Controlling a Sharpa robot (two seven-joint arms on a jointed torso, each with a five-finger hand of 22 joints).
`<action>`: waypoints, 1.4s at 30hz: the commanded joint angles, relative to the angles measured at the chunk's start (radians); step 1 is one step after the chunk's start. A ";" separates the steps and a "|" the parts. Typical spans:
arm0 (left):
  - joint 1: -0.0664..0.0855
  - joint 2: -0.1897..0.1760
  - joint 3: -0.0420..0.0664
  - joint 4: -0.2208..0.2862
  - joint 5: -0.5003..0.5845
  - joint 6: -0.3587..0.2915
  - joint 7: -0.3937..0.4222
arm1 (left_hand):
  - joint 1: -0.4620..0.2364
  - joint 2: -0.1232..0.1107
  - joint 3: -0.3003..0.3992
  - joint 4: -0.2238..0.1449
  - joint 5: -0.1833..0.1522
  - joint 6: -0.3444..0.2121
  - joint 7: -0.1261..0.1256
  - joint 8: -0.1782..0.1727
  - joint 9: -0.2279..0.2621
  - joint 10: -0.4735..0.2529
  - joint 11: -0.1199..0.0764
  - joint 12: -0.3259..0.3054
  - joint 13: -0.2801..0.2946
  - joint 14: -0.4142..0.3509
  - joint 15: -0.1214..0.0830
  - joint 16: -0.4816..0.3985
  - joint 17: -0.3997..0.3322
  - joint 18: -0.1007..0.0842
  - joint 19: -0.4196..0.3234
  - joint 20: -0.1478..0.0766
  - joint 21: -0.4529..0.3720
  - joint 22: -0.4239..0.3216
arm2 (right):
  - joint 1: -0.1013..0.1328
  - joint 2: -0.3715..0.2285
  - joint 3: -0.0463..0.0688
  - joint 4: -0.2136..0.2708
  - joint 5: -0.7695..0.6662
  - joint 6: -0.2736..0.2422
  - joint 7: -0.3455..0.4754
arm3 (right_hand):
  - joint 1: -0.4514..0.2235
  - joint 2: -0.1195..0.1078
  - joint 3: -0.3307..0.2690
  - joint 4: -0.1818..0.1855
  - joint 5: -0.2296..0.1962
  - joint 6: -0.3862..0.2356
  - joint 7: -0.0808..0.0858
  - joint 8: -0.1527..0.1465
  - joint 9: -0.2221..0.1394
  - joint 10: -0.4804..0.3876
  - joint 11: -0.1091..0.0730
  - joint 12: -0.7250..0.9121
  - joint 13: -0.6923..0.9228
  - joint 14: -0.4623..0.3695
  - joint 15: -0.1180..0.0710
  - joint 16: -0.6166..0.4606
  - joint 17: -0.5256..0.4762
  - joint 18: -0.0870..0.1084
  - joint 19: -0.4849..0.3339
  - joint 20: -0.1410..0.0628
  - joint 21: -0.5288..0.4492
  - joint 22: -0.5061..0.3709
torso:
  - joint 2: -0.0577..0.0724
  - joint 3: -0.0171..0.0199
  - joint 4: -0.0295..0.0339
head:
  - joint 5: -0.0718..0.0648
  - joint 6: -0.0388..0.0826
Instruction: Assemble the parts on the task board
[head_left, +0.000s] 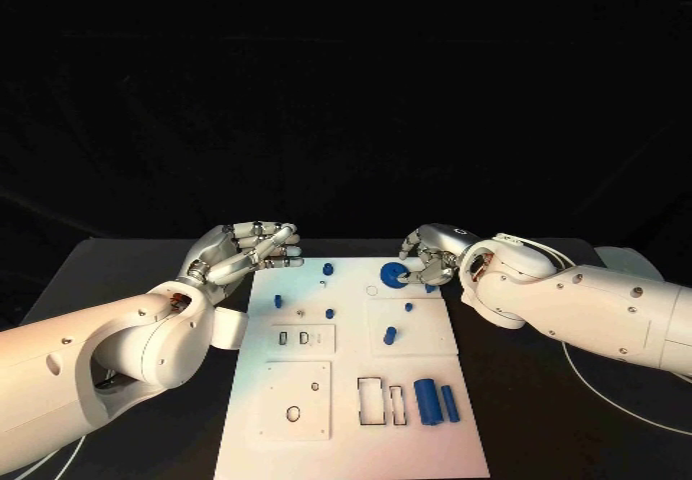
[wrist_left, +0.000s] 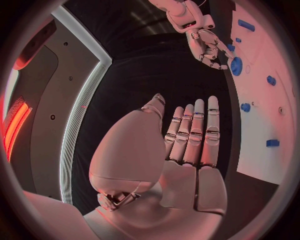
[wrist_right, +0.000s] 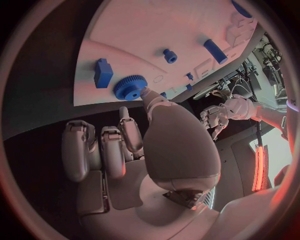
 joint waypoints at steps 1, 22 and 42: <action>0.001 0.004 0.001 0.000 0.003 0.013 0.011 | 0.007 -0.002 -0.005 -0.001 0.005 -0.001 0.016 -0.007 -0.001 0.000 0.003 -0.005 -0.001 -0.002 0.003 -0.004 0.001 0.014 0.004 0.003 -0.006 -0.001 | -0.003 0.013 -0.001 -0.016 0.015 0.023 -0.006 | 0.012 0.001 -0.004 0.005 0.004 -0.007 -0.001 0.006 0.001 0.008 -0.001 0.006 0.017 0.101 0.009 0.006 0.249 -0.018 0.011 -0.001 0.009 0.098 | 0.001 0.0001 0.0003 | -0.001 -0.005; 0.001 0.010 0.001 -0.006 0.003 0.014 0.008 | 0.008 -0.002 -0.005 -0.001 0.005 -0.001 0.017 -0.007 -0.002 0.001 0.004 -0.007 0.000 0.000 0.003 -0.004 0.002 0.014 0.005 0.003 -0.006 -0.002 | -0.015 0.049 -0.004 -0.057 -0.018 0.023 0.009 | 0.025 0.015 0.002 0.011 0.011 0.001 -0.002 0.018 0.004 0.026 -0.001 0.034 0.043 0.104 0.010 0.010 0.262 -0.021 0.019 0.001 0.020 0.113 | 0.000 0.0011 -0.0017 | 0.008 -0.011; 0.001 0.011 0.001 -0.009 0.003 0.017 0.004 | 0.009 -0.001 -0.006 -0.001 0.005 -0.001 0.017 -0.008 -0.002 0.001 0.004 -0.008 -0.001 0.001 0.003 -0.005 0.003 0.015 0.006 0.003 -0.006 -0.002 | -0.017 0.061 -0.005 -0.056 -0.048 0.020 0.000 | 0.026 0.013 0.002 0.013 0.010 0.004 -0.002 0.021 0.004 0.030 -0.001 0.041 0.049 0.104 0.010 0.010 0.263 -0.021 0.021 0.001 0.023 0.116 | 0.001 0.0007 -0.0010 | 0.008 -0.012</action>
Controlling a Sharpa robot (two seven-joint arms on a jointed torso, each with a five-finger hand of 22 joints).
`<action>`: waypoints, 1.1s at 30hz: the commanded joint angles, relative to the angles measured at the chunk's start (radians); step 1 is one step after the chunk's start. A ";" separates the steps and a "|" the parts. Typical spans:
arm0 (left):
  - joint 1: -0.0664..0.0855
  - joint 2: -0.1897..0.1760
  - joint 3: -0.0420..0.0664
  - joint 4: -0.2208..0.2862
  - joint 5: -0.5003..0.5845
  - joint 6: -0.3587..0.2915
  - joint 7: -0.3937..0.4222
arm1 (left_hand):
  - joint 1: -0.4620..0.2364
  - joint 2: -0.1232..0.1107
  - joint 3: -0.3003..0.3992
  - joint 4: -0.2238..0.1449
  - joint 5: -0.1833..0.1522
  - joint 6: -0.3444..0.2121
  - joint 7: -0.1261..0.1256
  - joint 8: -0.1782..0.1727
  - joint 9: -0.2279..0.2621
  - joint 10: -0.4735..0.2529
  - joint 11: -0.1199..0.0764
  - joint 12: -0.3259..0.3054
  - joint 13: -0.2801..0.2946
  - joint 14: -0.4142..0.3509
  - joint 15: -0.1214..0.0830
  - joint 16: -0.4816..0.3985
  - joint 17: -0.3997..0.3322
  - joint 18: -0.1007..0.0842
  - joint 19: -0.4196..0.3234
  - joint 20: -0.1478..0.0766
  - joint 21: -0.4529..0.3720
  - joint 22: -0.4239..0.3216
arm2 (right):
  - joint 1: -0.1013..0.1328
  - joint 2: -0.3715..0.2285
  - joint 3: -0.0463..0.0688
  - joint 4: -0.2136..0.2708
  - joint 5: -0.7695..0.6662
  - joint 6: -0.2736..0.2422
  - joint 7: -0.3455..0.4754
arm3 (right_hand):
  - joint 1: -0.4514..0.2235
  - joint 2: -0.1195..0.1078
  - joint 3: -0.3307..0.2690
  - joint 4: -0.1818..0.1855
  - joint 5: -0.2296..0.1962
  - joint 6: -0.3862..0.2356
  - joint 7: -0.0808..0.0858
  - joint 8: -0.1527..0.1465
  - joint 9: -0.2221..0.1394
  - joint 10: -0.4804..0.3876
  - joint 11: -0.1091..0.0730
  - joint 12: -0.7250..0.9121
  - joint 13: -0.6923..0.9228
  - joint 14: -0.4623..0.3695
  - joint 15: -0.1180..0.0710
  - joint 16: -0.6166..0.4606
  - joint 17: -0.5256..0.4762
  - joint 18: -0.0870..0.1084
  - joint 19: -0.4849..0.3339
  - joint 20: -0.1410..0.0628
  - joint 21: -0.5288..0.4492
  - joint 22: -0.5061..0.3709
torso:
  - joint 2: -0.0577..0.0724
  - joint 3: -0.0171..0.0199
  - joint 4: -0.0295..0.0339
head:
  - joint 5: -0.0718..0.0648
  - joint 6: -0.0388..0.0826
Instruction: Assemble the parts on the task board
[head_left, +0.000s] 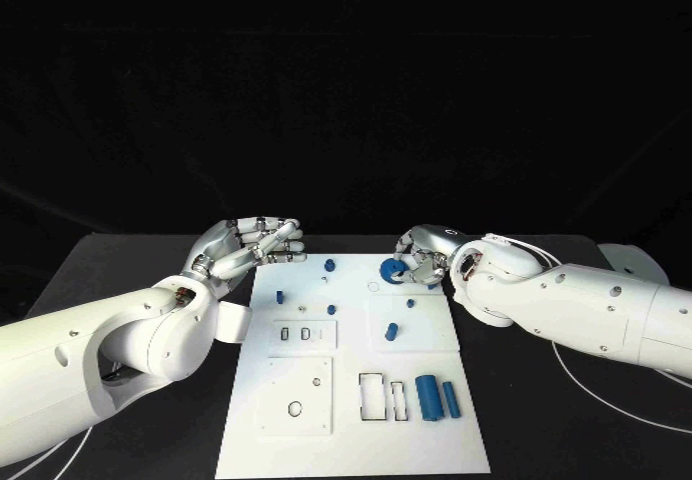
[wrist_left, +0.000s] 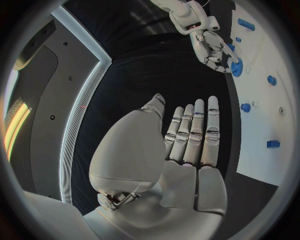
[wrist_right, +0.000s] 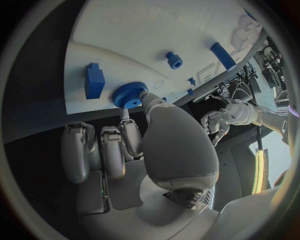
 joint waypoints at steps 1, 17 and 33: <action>0.001 0.003 0.001 0.001 0.002 0.017 0.004 | 0.009 -0.001 -0.006 -0.001 0.005 -0.001 0.017 -0.003 -0.001 0.001 0.004 -0.003 -0.001 0.001 0.003 -0.005 0.001 0.014 0.006 0.003 -0.006 -0.001 | -0.001 0.003 -0.001 -0.002 -0.024 0.015 -0.004 | 0.009 -0.004 0.001 0.007 0.004 0.004 -0.002 0.006 0.001 0.004 0.001 0.003 0.051 0.108 0.006 0.003 0.263 -0.011 0.015 0.001 0.005 0.117 | 0.001 0.0001 0.0004 | -0.001 -0.001; 0.001 0.004 0.001 -0.001 0.002 0.019 0.000 | 0.009 -0.002 -0.006 -0.001 0.005 -0.002 0.018 -0.004 -0.001 0.000 0.004 -0.004 -0.001 0.002 0.003 -0.005 0.001 0.015 0.006 0.003 -0.007 -0.001 | -0.011 0.007 -0.002 0.017 -0.135 -0.002 -0.052 | 0.045 0.010 0.061 -0.007 0.030 0.079 -0.025 0.035 0.001 0.069 -0.019 0.077 0.125 0.108 -0.009 0.003 0.263 -0.022 0.040 -0.011 0.040 0.161 | 0.000 0.0015 -0.0008 | 0.001 -0.002; 0.001 0.005 0.001 -0.006 0.002 0.019 -0.001 | 0.010 0.000 -0.006 -0.001 0.005 -0.002 0.018 -0.005 -0.002 0.000 0.005 -0.006 -0.001 0.002 0.003 -0.006 0.002 0.015 0.007 0.003 -0.007 -0.002 | -0.012 -0.002 0.000 0.088 -0.171 -0.123 -0.057 | 0.027 0.008 0.087 0.000 0.054 0.097 -0.030 0.027 -0.007 0.084 -0.024 0.091 0.141 0.108 -0.014 0.003 0.263 -0.024 0.047 -0.017 0.048 0.171 | 0.000 0.0009 0.0000 | 0.005 0.000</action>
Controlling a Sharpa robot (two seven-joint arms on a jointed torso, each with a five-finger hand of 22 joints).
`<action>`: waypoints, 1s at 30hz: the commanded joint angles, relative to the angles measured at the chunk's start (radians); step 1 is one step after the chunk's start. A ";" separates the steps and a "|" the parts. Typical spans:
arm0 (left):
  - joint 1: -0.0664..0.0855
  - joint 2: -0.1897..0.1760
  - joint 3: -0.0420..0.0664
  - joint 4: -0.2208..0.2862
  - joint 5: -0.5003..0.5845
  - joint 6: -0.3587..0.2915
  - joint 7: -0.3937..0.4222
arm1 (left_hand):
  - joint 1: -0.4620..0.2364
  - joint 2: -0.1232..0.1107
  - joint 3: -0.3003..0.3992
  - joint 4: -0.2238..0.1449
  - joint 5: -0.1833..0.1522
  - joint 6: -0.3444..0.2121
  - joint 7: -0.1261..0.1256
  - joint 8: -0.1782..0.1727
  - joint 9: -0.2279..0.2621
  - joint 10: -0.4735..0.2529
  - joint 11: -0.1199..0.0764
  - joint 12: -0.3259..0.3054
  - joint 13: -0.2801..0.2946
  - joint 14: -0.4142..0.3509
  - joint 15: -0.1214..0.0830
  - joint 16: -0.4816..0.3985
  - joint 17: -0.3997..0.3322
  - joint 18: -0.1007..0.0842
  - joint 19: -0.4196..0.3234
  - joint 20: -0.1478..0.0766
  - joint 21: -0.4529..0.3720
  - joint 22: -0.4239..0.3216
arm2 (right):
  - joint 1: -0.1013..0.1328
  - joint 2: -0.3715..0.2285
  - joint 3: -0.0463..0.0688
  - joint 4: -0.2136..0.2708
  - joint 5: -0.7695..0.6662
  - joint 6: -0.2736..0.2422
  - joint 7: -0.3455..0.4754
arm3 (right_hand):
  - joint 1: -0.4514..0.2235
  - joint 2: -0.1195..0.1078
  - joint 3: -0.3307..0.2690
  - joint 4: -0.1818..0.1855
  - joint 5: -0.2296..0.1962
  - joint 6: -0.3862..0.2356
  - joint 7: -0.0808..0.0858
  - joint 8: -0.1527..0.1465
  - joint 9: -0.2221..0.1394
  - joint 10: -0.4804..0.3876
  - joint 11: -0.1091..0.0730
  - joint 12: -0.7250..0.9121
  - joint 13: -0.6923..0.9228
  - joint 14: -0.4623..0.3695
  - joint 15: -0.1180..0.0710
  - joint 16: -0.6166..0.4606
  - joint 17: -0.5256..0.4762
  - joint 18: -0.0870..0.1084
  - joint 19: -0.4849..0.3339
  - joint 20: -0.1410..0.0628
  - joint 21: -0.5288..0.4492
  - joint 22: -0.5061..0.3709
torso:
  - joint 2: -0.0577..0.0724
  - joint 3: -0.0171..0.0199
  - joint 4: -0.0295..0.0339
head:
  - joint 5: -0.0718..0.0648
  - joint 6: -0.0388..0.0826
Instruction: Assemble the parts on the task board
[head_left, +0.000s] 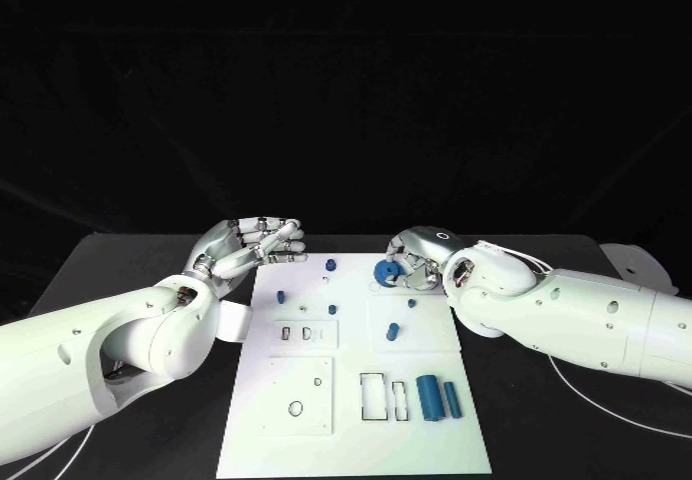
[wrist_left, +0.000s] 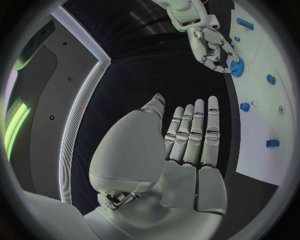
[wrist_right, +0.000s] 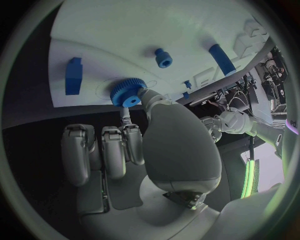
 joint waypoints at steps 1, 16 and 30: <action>0.001 0.003 0.001 0.000 0.002 0.018 0.005 | 0.010 0.000 -0.006 -0.001 0.005 -0.002 0.018 -0.005 -0.001 0.000 0.005 -0.006 -0.001 0.002 0.003 -0.006 0.001 0.015 0.007 0.003 -0.003 -0.001 | 0.001 0.000 0.002 0.020 -0.044 -0.057 -0.015 | -0.010 0.006 0.003 0.001 0.000 0.020 -0.010 -0.004 0.002 0.007 -0.001 0.003 0.141 0.104 -0.010 0.003 0.263 -0.011 0.039 -0.009 0.006 0.171 | 0.000 -0.0008 0.0002 | 0.001 0.001; 0.001 0.006 0.001 -0.002 0.002 0.019 0.006 | 0.010 0.000 -0.006 -0.001 0.005 -0.002 0.018 -0.005 -0.001 0.000 0.005 -0.006 -0.001 0.002 0.003 -0.006 0.001 0.015 0.007 0.003 -0.003 -0.001 | 0.004 0.075 0.004 0.070 -0.116 -0.121 -0.052 | -0.014 0.006 0.006 0.003 0.001 0.023 -0.011 -0.005 0.001 0.009 -0.002 0.005 0.143 0.104 -0.010 0.003 0.263 -0.012 0.043 -0.010 0.010 0.176 | 0.000 -0.0026 0.0018 | 0.006 -0.001; 0.001 0.015 0.001 -0.006 0.002 0.019 0.006 | 0.013 0.001 -0.005 -0.002 0.005 -0.002 0.018 -0.005 -0.001 0.001 0.005 -0.007 -0.001 0.004 0.003 -0.007 0.002 0.015 0.008 0.003 -0.004 -0.001 | -0.021 0.198 -0.005 -0.034 -0.094 -0.119 -0.045 | -0.017 0.006 0.008 0.004 0.001 0.024 -0.011 -0.006 0.000 0.009 -0.002 0.004 0.142 0.104 -0.011 0.003 0.263 -0.012 0.043 -0.010 0.010 0.176 | 0.001 -0.0025 0.0052 | 0.014 0.001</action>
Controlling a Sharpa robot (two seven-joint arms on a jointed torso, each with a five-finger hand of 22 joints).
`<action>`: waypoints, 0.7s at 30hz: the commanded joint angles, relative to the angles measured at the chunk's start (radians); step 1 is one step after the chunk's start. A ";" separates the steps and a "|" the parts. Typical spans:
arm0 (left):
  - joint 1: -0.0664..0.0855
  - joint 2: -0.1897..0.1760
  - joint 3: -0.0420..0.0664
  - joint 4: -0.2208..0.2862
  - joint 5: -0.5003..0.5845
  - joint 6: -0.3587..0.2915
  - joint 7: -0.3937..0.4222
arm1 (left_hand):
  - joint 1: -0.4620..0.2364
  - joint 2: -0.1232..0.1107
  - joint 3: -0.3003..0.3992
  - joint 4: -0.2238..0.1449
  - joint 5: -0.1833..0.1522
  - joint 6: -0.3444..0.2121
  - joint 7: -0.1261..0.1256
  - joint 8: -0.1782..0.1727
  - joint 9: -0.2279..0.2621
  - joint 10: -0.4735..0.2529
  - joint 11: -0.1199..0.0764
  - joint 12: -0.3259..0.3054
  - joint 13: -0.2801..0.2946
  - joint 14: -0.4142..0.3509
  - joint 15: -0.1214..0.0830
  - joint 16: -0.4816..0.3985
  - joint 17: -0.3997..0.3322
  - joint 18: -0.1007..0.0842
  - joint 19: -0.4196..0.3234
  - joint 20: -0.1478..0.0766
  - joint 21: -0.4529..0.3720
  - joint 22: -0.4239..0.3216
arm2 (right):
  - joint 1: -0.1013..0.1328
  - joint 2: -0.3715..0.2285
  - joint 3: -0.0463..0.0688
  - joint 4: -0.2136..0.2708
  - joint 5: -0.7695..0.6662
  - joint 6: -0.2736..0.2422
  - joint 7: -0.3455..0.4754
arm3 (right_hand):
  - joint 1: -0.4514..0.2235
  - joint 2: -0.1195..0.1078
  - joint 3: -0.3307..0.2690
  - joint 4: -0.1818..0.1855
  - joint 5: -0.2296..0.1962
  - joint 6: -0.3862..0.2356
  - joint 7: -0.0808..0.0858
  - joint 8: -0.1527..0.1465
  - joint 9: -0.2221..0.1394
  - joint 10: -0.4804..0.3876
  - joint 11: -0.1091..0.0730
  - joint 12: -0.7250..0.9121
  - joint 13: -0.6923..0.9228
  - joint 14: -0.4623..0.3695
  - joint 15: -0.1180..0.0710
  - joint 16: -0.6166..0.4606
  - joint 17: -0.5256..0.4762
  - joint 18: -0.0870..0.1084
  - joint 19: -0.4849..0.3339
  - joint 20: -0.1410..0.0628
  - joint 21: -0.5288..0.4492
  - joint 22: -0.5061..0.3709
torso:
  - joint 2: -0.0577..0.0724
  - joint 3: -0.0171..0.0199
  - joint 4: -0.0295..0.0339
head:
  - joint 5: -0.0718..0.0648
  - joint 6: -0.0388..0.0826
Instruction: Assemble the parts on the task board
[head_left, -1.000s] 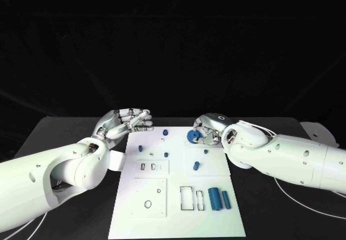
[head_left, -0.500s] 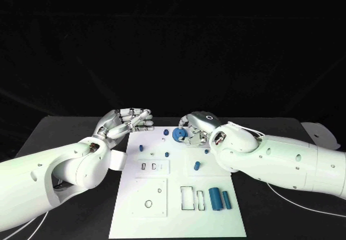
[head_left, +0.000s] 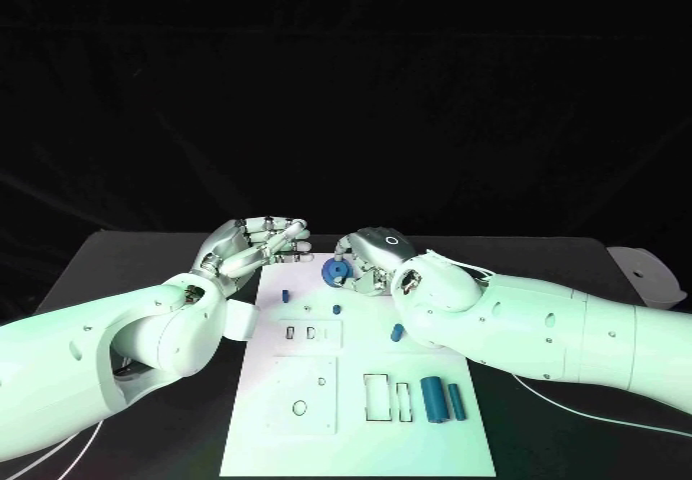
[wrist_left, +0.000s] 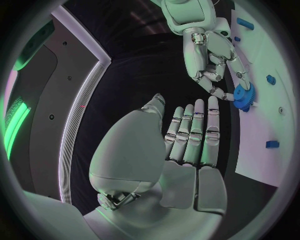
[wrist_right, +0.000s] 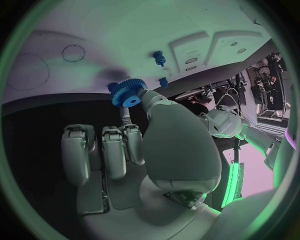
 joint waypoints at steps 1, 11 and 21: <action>0.001 0.004 0.001 0.001 0.002 0.017 0.007 | 0.010 -0.002 -0.005 -0.002 0.005 -0.002 0.018 -0.005 -0.001 0.001 0.005 -0.004 -0.001 0.004 0.003 -0.004 0.001 0.015 0.004 0.000 -0.004 -0.002 | -0.007 0.017 -0.001 -0.022 -0.004 -0.005 -0.003 | -0.011 0.001 0.006 0.001 0.004 0.019 -0.013 0.007 0.001 0.009 -0.002 0.004 0.142 0.104 -0.004 0.003 0.263 -0.012 0.046 -0.007 0.002 0.176 | 0.000 0.0003 0.0014 | 0.002 -0.001; 0.001 0.006 0.001 0.000 0.002 0.018 0.006 | 0.010 -0.001 -0.005 -0.002 0.005 -0.001 0.018 -0.005 -0.001 0.002 0.005 -0.005 0.000 0.004 0.003 -0.004 0.002 0.015 0.004 0.000 -0.004 -0.002 | -0.018 0.045 -0.004 -0.049 0.001 0.003 0.009 | -0.017 -0.003 0.007 0.003 0.000 0.017 -0.012 0.003 -0.001 0.008 -0.001 0.003 0.141 0.104 -0.004 0.003 0.263 -0.011 0.045 -0.007 0.000 0.174 | 0.000 0.0016 -0.0048 | 0.009 -0.003; 0.001 0.008 0.001 -0.002 0.002 0.018 0.005 | 0.010 -0.001 -0.005 -0.002 0.005 -0.001 0.018 -0.005 -0.001 0.002 0.005 -0.005 0.000 0.004 0.003 -0.004 0.002 0.015 0.004 0.000 -0.004 -0.002 | -0.021 0.074 -0.006 -0.078 0.002 0.010 0.012 | -0.020 -0.005 0.008 0.003 -0.005 0.016 -0.011 0.000 -0.003 0.006 -0.001 0.001 0.139 0.104 -0.003 0.003 0.263 -0.011 0.044 -0.007 -0.001 0.174 | 0.000 0.0026 -0.0037 | 0.008 -0.002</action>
